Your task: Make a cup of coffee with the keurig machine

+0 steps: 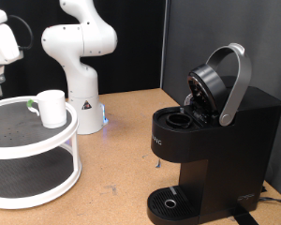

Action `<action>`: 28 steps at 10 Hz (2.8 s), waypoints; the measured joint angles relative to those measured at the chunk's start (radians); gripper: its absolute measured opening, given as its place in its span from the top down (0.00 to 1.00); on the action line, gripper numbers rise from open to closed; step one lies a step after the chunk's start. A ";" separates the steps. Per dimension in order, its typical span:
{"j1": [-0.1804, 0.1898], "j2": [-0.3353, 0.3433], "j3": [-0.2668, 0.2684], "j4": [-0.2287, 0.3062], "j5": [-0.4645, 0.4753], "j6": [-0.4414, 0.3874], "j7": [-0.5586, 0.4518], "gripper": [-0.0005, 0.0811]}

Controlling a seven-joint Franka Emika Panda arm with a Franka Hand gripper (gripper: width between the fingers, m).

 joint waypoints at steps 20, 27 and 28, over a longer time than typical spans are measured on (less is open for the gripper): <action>0.044 -0.026 -0.014 -0.023 0.713 -0.015 0.318 0.39; 0.115 0.004 0.036 -0.001 0.925 -0.077 0.479 0.39; 0.126 0.016 0.046 0.009 0.945 -0.067 0.493 0.39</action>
